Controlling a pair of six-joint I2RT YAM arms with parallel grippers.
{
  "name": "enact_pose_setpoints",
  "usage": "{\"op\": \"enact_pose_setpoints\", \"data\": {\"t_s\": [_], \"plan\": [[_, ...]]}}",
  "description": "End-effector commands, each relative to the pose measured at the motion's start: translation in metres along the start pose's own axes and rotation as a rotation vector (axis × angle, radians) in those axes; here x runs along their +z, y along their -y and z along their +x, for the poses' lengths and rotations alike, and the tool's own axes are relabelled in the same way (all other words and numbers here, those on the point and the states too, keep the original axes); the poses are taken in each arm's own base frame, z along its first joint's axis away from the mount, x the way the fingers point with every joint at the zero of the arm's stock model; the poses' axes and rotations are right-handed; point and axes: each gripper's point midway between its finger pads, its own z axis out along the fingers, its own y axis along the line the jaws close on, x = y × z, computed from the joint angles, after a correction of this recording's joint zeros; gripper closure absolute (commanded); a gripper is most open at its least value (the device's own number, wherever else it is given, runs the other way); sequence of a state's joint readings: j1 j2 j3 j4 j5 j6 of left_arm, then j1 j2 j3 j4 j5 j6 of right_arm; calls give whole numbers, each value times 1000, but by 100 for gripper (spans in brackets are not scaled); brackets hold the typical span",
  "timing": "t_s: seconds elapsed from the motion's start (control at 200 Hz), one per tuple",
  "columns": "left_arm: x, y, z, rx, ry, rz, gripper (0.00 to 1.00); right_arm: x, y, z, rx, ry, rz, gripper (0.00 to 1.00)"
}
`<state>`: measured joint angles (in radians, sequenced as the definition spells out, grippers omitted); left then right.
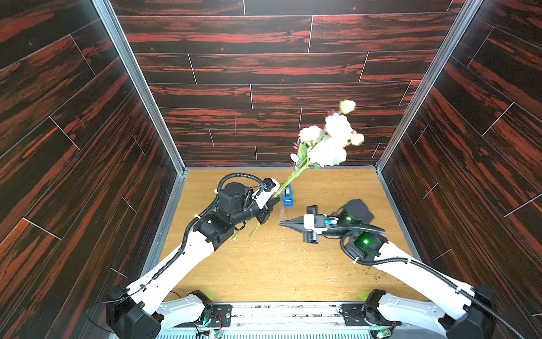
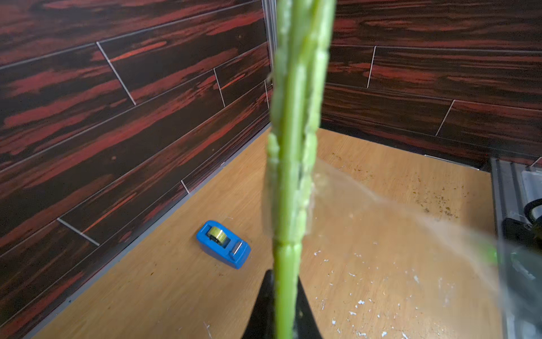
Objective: Wrap bouquets with tape
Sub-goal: Wrap the tape around the bouquet.
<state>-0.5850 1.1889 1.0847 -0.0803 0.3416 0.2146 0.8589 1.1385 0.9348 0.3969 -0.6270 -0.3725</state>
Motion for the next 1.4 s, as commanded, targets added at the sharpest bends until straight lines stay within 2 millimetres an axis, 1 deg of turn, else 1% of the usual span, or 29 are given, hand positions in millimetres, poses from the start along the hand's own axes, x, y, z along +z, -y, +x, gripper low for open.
{"op": "enact_pose_setpoints", "data": {"t_s": [0.0,0.025,0.035,0.06,0.085,0.14,0.165,0.22,0.296,0.381,0.421,0.471,0.531,0.566,0.626,0.686,0.717,0.752,0.807,0.872,0.912,0.992,1.117,1.188,1.213,1.238,1.398], "plan": [[2,-23,-22,-45,92,-83,100,22,-18,-16,-50,29,-88,100],[3,-23,-24,-55,107,-82,100,26,-15,-15,-47,17,-72,100],[3,-24,-24,-58,114,-86,100,27,-15,-15,-44,12,-68,97],[3,-24,-26,-65,129,-87,100,30,-13,-14,-44,-5,-57,84],[2,-24,-28,-70,149,-90,100,33,-12,-13,-45,-23,-45,74],[0,-25,-35,-94,208,-96,100,36,-11,-12,-53,-70,-15,60],[-2,-25,-39,-109,239,-96,100,36,-12,-13,-66,-87,-5,56],[-6,-26,-50,-139,311,-94,100,34,-15,-16,-84,-117,17,55],[-12,-24,-60,-149,372,-83,100,24,-22,-30,-109,-122,52,53],[-17,-21,-66,-159,414,-64,100,7,-32,-50,-90,-104,69,44],[-20,-18,-70,-156,433,-49,100,-3,-30,-58,-68,-98,103,40],[-24,-13,-74,-150,449,-28,100,-17,-20,-67,-27,-93,189,38],[-29,-6,-78,-140,476,4,100,-35,-5,-70,-14,-111,306,38],[-32,-1,-79,-131,494,28,100,-45,5,-67,-27,-131,385,38],[-38,9,-83,-104,526,77,100,-64,24,-62,-64,-165,536,42],[-42,15,-86,-94,540,107,100,-84,49,-64,-82,-169,721,43],[-43,19,-86,-89,538,129,100,-91,59,-65,-95,-174,785,43],[-44,23,-86,-80,536,152,100,-94,66,-65,-115,-192,810,43],[-46,31,-86,-67,537,192,100,-94,77,-63,-118,-222,807,43],[-50,40,-88,-49,547,243,100,-91,91,-61,-64,-237,775,45],[-53,46,-88,-37,551,270,100,-87,99,-56,-23,-242,731,47],[-57,51,-88,-29,558,296,100,-77,108,-53,55,-227,616,48],[-59,54,-89,-25,552,314,100,-50,96,-41,111,-257,395,48],[-60,56,-90,-20,555,324,100,-39,90,-34,147,-275,316,48],[-61,56,-91,-19,556,328,100,-34,82,-32,163,-272,256,48],[-61,57,-91,-17,558,333,100,-30,80,-31,167,-272,229,48],[-62,59,-91,-17,560,343,100,-20,84,-28,199,-241,210,48]]}}
